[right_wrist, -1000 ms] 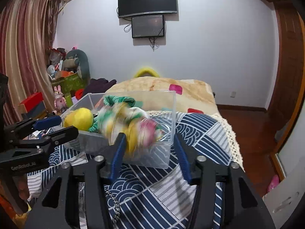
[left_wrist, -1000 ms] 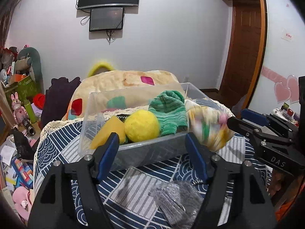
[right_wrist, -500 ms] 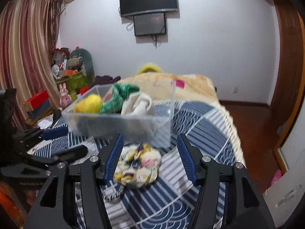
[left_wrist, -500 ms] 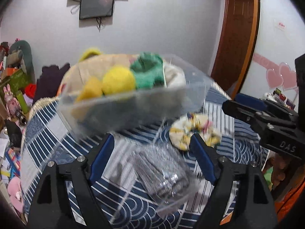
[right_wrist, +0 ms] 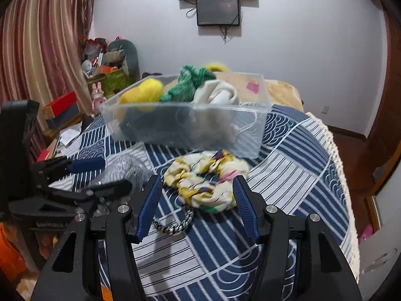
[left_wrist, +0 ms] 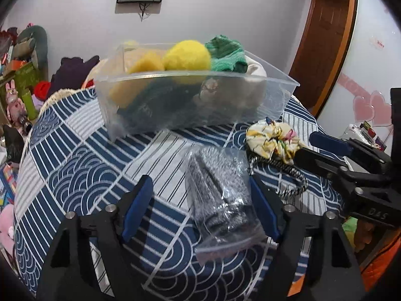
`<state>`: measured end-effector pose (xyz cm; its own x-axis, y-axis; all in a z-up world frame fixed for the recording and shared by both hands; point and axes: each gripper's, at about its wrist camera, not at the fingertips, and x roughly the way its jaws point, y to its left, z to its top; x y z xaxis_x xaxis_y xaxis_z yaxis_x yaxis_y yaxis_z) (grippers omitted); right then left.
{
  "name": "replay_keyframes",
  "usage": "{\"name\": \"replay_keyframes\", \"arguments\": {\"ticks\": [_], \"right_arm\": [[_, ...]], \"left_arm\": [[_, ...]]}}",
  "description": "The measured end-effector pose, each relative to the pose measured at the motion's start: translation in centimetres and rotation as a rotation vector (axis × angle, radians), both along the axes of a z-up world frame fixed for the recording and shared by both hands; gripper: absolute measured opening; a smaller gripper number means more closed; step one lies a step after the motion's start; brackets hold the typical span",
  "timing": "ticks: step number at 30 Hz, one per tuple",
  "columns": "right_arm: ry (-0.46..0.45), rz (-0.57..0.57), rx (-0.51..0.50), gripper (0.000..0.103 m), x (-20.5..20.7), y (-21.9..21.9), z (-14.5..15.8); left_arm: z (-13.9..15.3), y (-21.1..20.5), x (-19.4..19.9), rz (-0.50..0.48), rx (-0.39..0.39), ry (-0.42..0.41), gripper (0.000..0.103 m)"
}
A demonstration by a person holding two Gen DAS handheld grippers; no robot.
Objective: Organize soft objects
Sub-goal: 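Grasp the clear bag of grey fabric with the left tool while the right tool regrasps the scrunchie, then lower the bag and scrunchie into the box and open both tools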
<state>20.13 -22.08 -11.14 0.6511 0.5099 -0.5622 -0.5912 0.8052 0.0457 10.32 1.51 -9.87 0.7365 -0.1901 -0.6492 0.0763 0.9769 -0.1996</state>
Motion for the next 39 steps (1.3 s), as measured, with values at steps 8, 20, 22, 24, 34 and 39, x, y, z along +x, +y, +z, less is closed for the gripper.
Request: {"name": "replay_keyframes", "arguments": {"ticks": [8, 20, 22, 24, 34, 39], "right_arm": [[0.019, -0.004, -0.053, 0.067, 0.4, 1.2, -1.5], [0.009, -0.030, -0.110, 0.016, 1.4, 1.4, -2.4], [0.006, -0.037, -0.106, 0.012, 1.4, 1.0, -2.3], [-0.001, -0.041, -0.102, 0.011, 1.2, 0.9, -2.2], [-0.098, -0.038, -0.035, 0.011, -0.8, -0.4, 1.3], [-0.174, -0.053, 0.006, 0.011, -1.2, -1.1, 4.1]], "left_arm": [[-0.7, -0.4, -0.4, -0.029, -0.025, -0.003, 0.054], [-0.2, -1.3, -0.7, -0.050, -0.002, -0.024, 0.030], [0.1, -1.2, -0.9, -0.038, 0.014, -0.039, 0.029], [0.5, -1.0, -1.1, -0.027, 0.023, -0.053, 0.028], [5.0, 2.3, -1.8, 0.060, 0.013, -0.172, 0.027], [8.0, 3.7, -1.2, 0.091, -0.007, -0.243, 0.027]]}}
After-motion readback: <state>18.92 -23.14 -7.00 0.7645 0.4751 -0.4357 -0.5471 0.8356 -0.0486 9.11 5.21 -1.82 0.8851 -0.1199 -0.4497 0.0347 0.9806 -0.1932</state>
